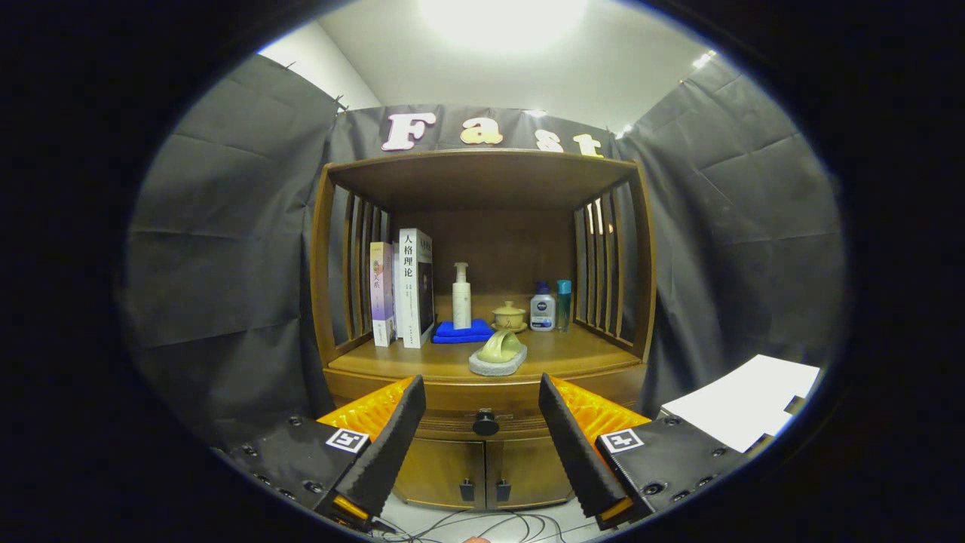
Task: Pull open the drawer, take out the items inside it, and place them on the countertop above the cabinet.
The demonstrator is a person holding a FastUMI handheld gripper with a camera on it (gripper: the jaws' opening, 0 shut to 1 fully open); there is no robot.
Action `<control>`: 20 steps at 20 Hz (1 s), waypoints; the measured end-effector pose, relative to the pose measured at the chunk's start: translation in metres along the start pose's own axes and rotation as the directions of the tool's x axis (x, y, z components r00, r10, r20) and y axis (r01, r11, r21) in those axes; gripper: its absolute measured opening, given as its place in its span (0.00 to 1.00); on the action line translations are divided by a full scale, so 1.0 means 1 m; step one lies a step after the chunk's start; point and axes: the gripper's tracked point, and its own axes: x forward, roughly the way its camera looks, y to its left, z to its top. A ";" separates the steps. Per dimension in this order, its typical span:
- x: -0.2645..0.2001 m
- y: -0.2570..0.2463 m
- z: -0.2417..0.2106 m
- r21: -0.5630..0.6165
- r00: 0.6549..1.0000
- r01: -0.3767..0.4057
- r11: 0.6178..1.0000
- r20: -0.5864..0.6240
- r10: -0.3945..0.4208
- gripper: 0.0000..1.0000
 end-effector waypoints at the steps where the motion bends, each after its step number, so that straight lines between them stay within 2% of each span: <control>1: -0.003 0.000 0.001 0.003 1.000 -0.002 1.000 0.002 0.002 0.95; 5: -0.012 0.004 0.013 0.037 1.000 -0.011 0.999 0.026 0.010 0.96; 20: -0.041 0.004 0.025 0.006 0.998 0.016 1.000 0.054 -0.017 0.95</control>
